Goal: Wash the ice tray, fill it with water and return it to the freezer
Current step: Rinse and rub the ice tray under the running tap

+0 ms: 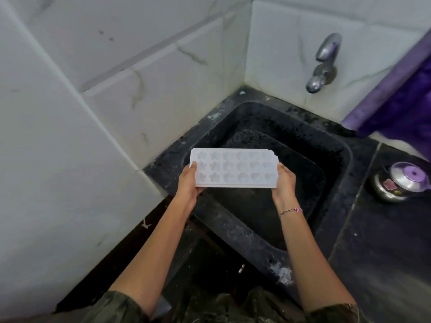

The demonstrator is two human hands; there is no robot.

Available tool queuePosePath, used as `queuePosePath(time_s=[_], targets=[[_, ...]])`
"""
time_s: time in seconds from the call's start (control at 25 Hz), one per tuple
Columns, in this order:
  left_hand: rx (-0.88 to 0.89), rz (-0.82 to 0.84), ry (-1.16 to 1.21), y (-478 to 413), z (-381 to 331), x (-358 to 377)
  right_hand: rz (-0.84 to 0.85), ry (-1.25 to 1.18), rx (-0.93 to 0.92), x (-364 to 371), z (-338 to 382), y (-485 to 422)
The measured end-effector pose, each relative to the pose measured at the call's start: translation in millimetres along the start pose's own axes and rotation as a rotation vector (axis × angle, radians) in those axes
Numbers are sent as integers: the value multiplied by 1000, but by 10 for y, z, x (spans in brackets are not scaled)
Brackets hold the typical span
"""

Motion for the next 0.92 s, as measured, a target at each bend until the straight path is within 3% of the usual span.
queuePosePath(time_s=[0.44,0.72,0.92], targets=[[57,269,-170,-740,-627,1016,-172,2,-72,-82,677,-580],[68,328,-199,-1160,-988,1237,-170,75,-235,499,1612,-1266],[85,364,-228,-1368,-1151,1364,-80,64,-143,1167,1955,-1719]])
Point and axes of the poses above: each hand's wrist, its own y-axis away from the middle knuckle, its own x-axis out of the palm, z = x × y, the point moved 3 cm from there along -y, towards the middle knuckle, and after that the axes turned 14 degrees about -y, right-handed, at the moved point
